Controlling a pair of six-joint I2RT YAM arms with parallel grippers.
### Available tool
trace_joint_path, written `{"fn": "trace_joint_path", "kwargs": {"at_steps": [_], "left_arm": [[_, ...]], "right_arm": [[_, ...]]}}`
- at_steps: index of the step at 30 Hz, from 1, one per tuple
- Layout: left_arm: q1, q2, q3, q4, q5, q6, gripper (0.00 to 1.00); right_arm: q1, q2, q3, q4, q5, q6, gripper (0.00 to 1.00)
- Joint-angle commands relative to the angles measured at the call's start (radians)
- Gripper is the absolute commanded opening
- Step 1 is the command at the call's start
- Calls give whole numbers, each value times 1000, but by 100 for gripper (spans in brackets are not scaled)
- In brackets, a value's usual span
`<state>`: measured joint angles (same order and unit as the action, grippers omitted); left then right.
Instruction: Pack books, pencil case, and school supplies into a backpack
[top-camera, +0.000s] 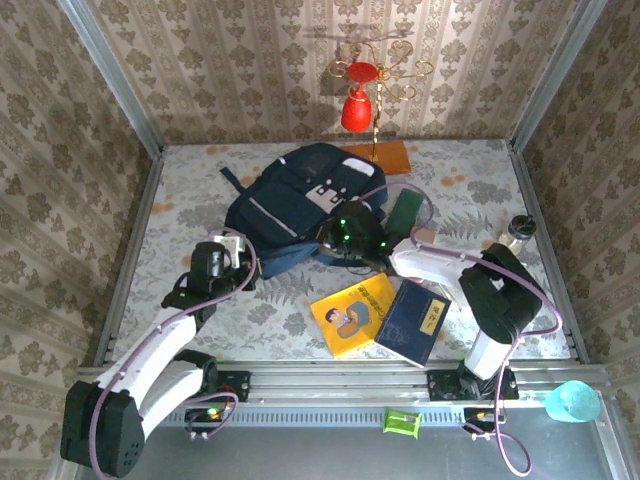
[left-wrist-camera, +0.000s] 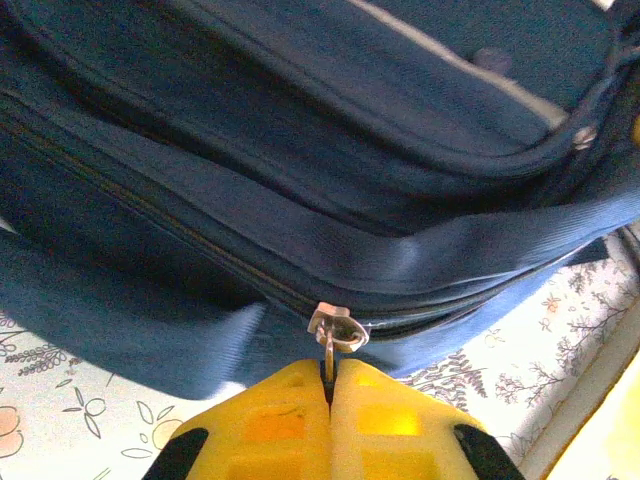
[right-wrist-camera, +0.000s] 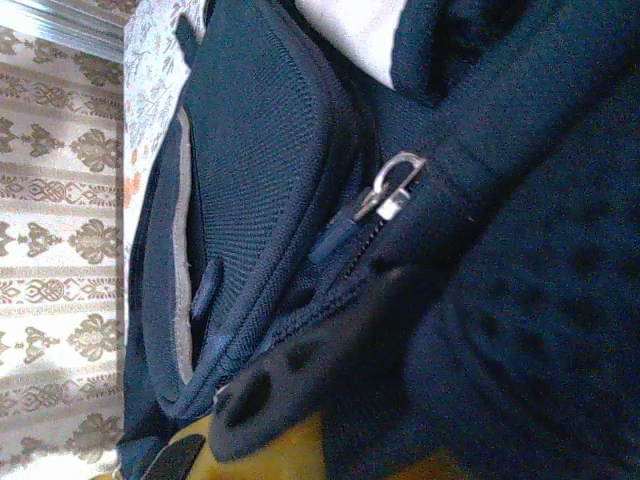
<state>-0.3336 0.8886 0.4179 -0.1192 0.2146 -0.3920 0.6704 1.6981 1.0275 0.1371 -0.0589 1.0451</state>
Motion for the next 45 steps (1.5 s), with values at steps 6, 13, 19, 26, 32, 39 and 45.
{"fn": "trace_joint_path", "kwargs": {"at_steps": [6, 13, 19, 26, 32, 39, 45], "left_arm": [[6, 19, 2, -29, -40, 43, 0], [-10, -4, 5, 69, 132, -25, 0], [-31, -23, 19, 27, 119, -15, 0], [-38, -64, 16, -25, 129, -4, 0], [-51, -169, -1, -100, 88, -29, 0], [-57, -204, -53, -17, 135, -67, 0], [-60, -54, 11, 110, 171, -26, 0]], "right_arm": [[-169, -25, 121, -187, -160, -241, 0], [-193, 49, 232, -262, -270, -278, 33], [-134, -56, 76, -215, -266, -174, 70], [-62, 45, 66, -66, -240, -45, 81], [-24, 229, 292, -100, -279, -96, 68], [-51, 396, 654, -413, -293, -339, 60], [-67, 162, 359, -380, -211, -345, 75]]}}
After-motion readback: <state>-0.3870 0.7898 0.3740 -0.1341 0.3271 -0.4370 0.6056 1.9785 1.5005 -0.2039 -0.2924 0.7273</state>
